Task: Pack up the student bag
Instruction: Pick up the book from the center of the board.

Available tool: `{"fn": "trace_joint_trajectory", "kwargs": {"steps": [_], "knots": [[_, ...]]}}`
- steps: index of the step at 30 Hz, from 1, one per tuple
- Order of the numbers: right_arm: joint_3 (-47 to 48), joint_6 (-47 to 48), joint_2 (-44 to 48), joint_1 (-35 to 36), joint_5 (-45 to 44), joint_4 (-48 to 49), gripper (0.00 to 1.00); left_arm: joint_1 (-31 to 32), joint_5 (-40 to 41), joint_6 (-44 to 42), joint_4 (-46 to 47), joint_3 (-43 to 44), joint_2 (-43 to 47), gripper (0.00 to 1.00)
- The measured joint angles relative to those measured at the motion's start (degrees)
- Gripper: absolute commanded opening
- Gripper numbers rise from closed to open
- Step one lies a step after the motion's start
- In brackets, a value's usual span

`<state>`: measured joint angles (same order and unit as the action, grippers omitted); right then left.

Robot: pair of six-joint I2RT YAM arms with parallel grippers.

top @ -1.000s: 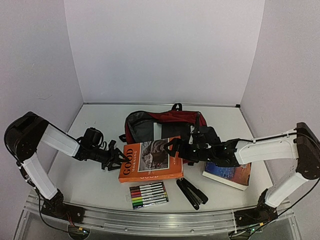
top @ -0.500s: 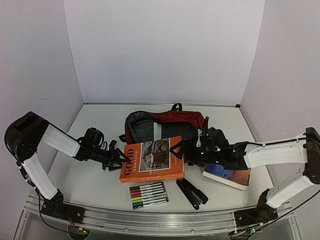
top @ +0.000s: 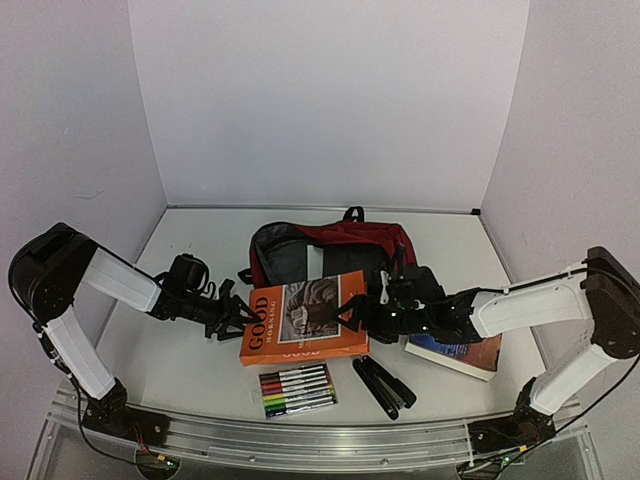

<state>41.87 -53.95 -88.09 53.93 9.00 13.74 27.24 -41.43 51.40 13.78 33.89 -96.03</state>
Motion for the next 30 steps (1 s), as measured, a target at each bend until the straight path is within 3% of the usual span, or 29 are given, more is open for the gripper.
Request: {"fn": "trace_joint_trajectory", "kwargs": {"steps": [3, 7, 10, 16, 22, 30], "knots": [[-0.3, -1.0, -0.7, 0.0, 1.8, 3.6, 0.47, 0.0, 0.2, -0.2, -0.4, 0.0, 0.4, 0.51], [-1.6, -2.6, -1.1, 0.0, 3.5, 8.4, 0.29, 0.1, 1.3, -0.2, -0.3, -0.2, 2.1, 0.65], [-2.3, -4.1, -1.1, -0.1, 4.9, 12.1, 0.27, 0.2, 2.7, -0.1, -0.5, -1.4, 5.8, 0.81], [-2.4, -4.9, 0.7, -1.2, 7.5, 14.5, 0.27, 0.1, 6.6, -0.9, -4.7, -1.6, 18.8, 0.97], [-2.0, -4.5, 6.0, -5.0, 11.3, 14.6, 0.25, -0.4, 6.1, -2.2, -9.3, 0.4, 29.0, 1.00], [0.8, -4.8, 9.7, -7.3, 18.8, 18.6, 0.25, -0.5, 3.0, -4.0, -15.0, 5.1, 31.6, 1.00]]}}
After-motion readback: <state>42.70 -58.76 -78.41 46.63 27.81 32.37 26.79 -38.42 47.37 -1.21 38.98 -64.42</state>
